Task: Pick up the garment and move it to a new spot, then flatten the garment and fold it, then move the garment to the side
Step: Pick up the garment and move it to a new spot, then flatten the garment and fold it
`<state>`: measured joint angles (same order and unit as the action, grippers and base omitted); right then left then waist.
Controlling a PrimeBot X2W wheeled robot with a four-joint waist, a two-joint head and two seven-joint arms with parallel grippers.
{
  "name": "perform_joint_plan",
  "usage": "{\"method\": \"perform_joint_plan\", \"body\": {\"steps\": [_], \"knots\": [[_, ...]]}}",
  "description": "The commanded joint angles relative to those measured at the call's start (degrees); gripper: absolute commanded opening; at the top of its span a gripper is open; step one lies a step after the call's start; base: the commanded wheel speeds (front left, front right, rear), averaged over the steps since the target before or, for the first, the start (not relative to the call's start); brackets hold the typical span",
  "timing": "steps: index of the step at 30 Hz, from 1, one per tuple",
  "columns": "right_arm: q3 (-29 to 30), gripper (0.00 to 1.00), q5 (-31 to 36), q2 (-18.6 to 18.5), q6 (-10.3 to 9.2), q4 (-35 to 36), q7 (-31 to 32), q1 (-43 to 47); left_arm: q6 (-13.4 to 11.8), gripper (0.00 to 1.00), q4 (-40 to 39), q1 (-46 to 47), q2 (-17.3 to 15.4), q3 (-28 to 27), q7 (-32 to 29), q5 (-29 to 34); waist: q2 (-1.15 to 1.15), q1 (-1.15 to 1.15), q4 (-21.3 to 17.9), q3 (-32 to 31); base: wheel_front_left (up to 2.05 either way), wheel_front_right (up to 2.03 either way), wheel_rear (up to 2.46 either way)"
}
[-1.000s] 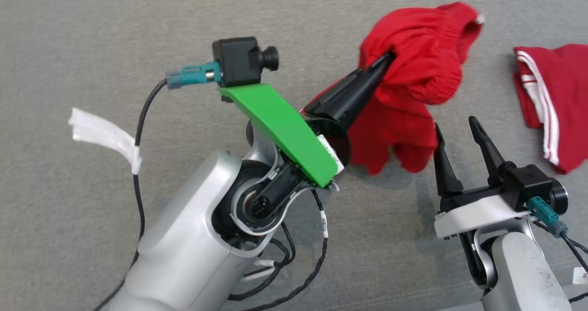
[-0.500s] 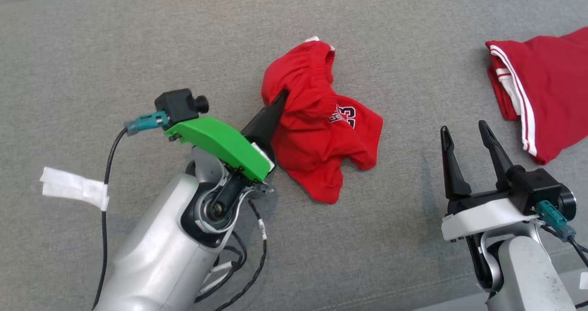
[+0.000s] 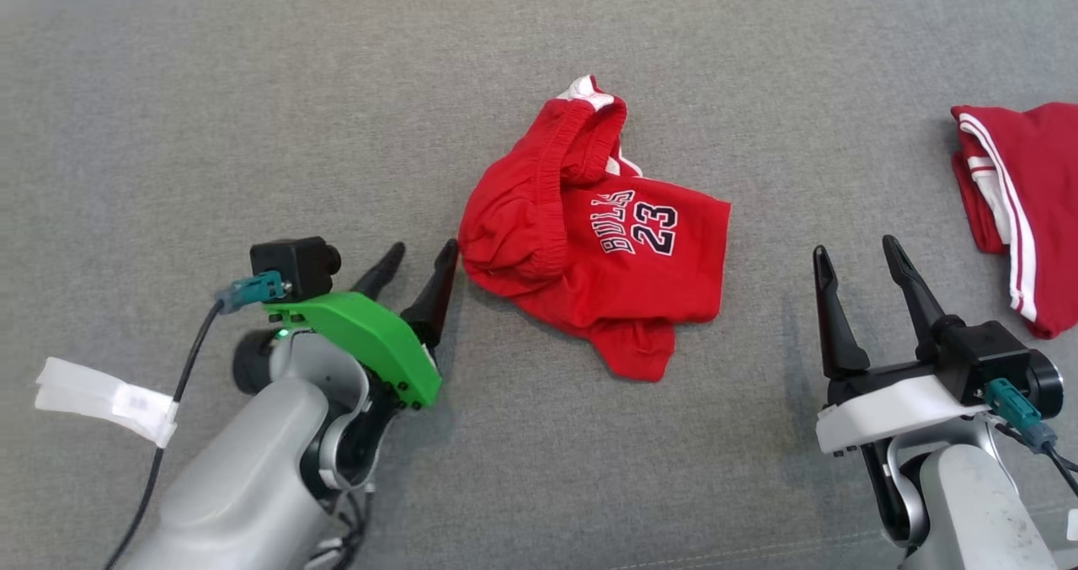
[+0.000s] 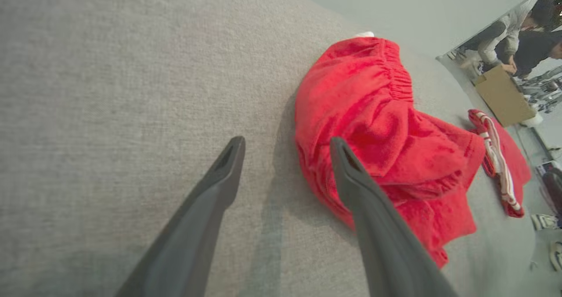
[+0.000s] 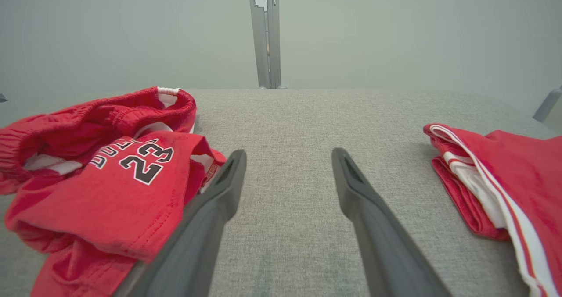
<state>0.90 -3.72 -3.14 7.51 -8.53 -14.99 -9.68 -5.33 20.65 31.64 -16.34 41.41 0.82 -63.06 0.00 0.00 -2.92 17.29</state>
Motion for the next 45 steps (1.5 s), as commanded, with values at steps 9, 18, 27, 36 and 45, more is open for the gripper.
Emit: {"method": "perform_joint_plan", "body": {"steps": [9, 18, 27, 36, 45], "knots": [[-0.5, 1.0, 0.2, -1.1, -0.03, 0.0, -0.3, 0.8, -4.1, 1.0, -11.6, 7.1, -6.8, 11.5, -3.5, 18.6, 0.0, 0.0, 1.5, -1.7, 0.0, 0.0, 0.0], [-2.2, 1.0, -0.7, -0.5, -0.04, -0.5, -0.3, -0.4, -3.9, 1.0, -16.0, 11.9, -9.4, 19.6, -15.0, 25.4, 0.0, 0.0, -2.8, 0.0, 0.0, 0.0, 0.0], [-2.4, 1.0, -1.4, 0.0, -0.04, -0.3, -0.3, -1.1, -2.7, 1.0, -12.4, 13.8, -13.0, 21.1, -18.7, 26.5, 0.0, 0.0, -5.8, 2.5, 0.0, 0.0, 0.0], [-1.9, 1.0, -1.2, 0.2, -0.04, -0.6, -0.3, -0.9, -1.9, 0.0, -11.9, 16.0, -12.2, 17.9, -17.4, 23.1, 0.0, 0.0, -6.1, 2.3, 0.0, 0.0, 0.0], [-2.4, 1.0, -2.1, 0.2, -0.04, -1.4, -0.3, 0.0, -1.3, 0.0, -20.1, 18.4, -10.4, 14.0, -19.5, 16.9, 0.0, 0.0, -5.3, -1.1, 0.0, 0.0, 0.0]]}}
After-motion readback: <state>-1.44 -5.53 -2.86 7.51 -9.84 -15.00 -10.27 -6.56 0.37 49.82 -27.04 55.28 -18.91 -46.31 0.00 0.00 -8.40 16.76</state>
